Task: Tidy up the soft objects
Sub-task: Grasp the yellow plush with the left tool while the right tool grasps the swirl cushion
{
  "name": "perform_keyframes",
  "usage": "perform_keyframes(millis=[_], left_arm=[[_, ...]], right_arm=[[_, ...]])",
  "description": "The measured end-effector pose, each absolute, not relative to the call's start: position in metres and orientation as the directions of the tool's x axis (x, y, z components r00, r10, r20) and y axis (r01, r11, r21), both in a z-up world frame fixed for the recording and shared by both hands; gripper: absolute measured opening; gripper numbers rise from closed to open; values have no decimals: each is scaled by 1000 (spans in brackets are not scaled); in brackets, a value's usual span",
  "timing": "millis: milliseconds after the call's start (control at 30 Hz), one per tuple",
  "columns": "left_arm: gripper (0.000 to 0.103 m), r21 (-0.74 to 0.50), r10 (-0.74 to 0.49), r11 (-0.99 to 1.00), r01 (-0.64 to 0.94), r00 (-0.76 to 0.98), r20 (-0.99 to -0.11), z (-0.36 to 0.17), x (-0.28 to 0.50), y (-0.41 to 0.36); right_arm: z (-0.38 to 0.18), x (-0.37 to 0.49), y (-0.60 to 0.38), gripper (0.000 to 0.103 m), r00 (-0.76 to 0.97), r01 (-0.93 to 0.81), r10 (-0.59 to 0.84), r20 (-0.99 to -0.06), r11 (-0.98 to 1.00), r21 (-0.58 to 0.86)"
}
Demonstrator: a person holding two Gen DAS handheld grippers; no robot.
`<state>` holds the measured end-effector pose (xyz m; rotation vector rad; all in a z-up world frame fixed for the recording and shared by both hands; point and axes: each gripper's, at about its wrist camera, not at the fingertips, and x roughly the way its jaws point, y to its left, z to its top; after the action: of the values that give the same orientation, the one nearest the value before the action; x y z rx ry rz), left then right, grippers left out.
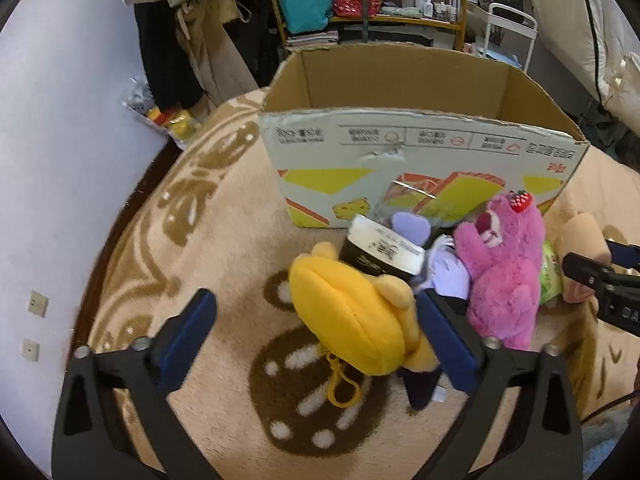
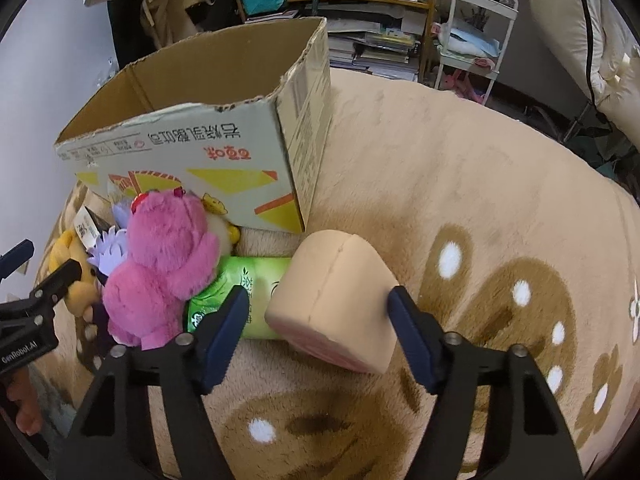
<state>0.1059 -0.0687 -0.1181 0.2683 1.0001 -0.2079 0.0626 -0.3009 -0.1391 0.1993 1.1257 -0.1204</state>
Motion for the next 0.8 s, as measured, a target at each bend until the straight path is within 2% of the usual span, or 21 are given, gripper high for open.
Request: perform_keyframes(millis=[33, 200, 300, 367, 700, 800], left_arm=[[88, 107, -65, 948, 301, 511, -857, -120, 106, -69], [68, 47, -118, 942, 332, 459, -881, -127, 106, -71], [49, 4, -158, 935, 354, 428, -890, -130, 104, -73], [46, 20, -152, 930, 368, 433, -889, -131, 101, -77], [45, 41, -145, 924, 381, 446, -883, -129, 98, -80], [45, 48, -144, 920, 388, 449, -882, -128, 98, -81]], right_arm=[[-140, 62, -300, 63, 423, 195, 2, -906, 976, 93], [-142, 61, -303, 57, 406, 209, 15, -914, 972, 109], [-142, 63, -304, 56, 398, 213, 14, -917, 971, 108], [-142, 63, -305, 56, 396, 217, 14, -918, 970, 108], [-143, 64, -305, 53, 387, 220, 19, -922, 969, 113], [-143, 65, -306, 50, 388, 226, 23, -921, 967, 119]])
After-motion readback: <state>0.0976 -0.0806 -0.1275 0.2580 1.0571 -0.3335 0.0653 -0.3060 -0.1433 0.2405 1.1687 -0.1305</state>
